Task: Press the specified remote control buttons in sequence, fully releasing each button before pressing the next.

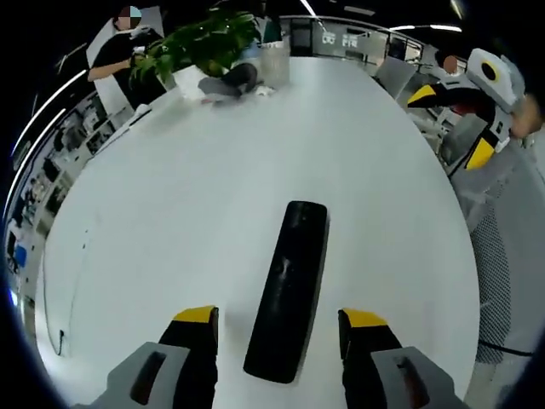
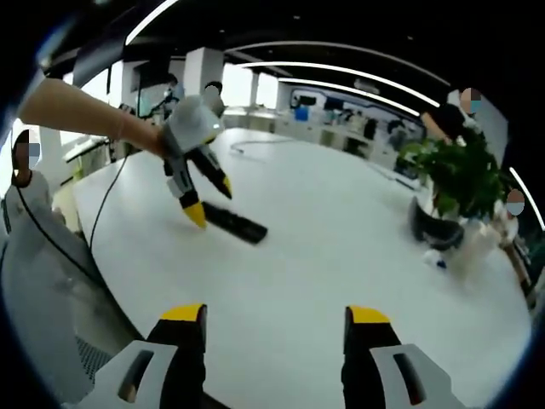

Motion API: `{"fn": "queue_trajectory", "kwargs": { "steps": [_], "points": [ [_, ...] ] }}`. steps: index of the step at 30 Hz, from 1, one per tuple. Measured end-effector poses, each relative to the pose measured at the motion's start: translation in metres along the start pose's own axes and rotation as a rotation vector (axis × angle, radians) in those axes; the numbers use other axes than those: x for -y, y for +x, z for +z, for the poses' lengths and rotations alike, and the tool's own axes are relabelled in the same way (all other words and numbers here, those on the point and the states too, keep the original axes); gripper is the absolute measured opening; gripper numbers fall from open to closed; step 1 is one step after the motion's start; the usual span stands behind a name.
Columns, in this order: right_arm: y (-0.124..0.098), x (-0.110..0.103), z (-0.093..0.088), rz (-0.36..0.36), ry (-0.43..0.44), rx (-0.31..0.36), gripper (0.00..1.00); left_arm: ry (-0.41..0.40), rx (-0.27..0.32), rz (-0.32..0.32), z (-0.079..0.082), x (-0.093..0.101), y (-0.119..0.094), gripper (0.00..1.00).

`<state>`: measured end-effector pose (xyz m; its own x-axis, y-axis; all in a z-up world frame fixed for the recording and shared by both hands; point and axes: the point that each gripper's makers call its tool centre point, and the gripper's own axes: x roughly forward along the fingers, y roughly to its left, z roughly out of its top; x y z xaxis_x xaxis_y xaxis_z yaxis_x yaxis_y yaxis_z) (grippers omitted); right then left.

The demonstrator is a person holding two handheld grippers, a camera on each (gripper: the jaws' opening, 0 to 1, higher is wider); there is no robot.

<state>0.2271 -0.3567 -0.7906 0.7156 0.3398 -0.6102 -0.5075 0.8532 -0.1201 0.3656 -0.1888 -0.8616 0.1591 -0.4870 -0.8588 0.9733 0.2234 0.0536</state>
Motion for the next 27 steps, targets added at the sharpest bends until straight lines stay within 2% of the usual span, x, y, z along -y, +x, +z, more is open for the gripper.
{"fn": "queue_trajectory", "kwargs": {
  "steps": [4, 9, 17, 23, 27],
  "points": [
    [0.000, 0.000, 0.001, -0.001, 0.004, 0.006, 0.64, -0.003, 0.008, -0.008, 0.000, 0.001, 0.002, 0.58],
    [-0.001, 0.002, 0.002, -0.011, 0.005, 0.009, 0.64, -0.046, 0.028, -0.033, -0.002, 0.002, 0.002, 0.57],
    [-0.003, 0.004, 0.005, -0.023, 0.010, 0.029, 0.64, -0.026, 0.040, -0.060, -0.001, 0.010, 0.002, 0.42],
    [-0.001, -0.001, 0.004, -0.004, -0.007, 0.017, 0.64, -0.006, 0.045, -0.058, -0.005, 0.010, -0.002, 0.26],
    [-0.001, -0.001, 0.004, -0.004, -0.010, 0.020, 0.64, -0.009, 0.050, -0.050, -0.005, 0.010, -0.002, 0.26]
  ]
}}
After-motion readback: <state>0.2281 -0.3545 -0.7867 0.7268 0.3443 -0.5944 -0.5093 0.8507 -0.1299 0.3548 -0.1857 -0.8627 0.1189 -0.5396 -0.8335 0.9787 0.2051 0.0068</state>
